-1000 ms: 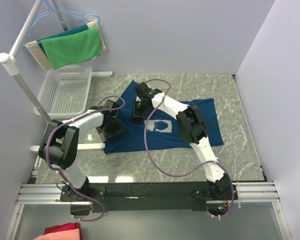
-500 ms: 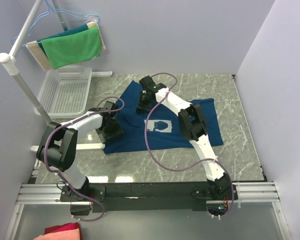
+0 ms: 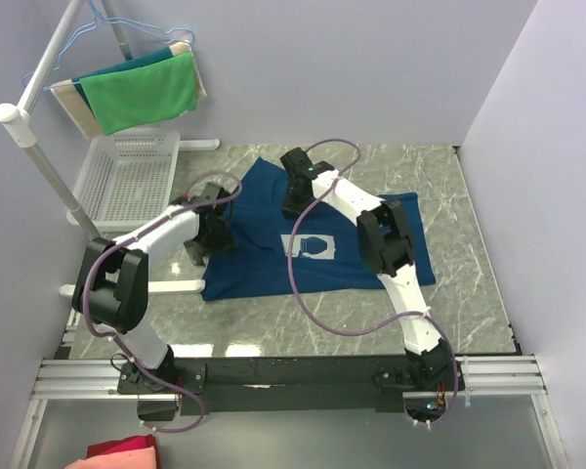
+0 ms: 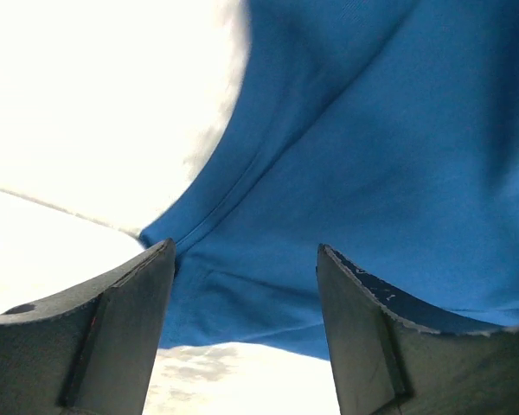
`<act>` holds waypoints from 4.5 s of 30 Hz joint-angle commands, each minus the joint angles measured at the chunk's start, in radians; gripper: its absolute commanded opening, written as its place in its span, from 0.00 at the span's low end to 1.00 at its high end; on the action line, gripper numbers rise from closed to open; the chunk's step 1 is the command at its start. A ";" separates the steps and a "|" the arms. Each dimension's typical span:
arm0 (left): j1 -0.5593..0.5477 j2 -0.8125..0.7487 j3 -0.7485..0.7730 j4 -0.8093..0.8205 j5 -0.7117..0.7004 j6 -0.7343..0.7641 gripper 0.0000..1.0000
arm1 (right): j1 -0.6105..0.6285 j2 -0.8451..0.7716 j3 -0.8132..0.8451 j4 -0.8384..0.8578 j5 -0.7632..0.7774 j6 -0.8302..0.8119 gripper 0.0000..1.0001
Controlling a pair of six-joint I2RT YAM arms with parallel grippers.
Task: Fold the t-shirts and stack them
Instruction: Fold the tshirt
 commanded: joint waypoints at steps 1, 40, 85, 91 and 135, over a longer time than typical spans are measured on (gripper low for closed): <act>0.006 0.036 0.176 -0.020 -0.094 0.027 0.72 | -0.051 -0.161 -0.062 -0.050 0.178 0.000 0.29; 0.016 0.447 0.575 0.016 -0.039 0.109 0.64 | -0.096 -0.268 -0.158 -0.096 0.120 -0.104 0.21; 0.079 0.557 0.633 -0.070 0.056 0.049 0.52 | 0.056 0.011 0.022 -0.013 -0.084 -0.152 0.00; 0.079 0.570 0.624 -0.075 0.042 0.046 0.49 | 0.056 -0.032 0.007 -0.016 -0.026 -0.148 0.00; 0.082 0.422 0.657 -0.013 -0.056 0.067 0.79 | -0.014 -0.276 -0.141 0.039 0.210 -0.092 0.34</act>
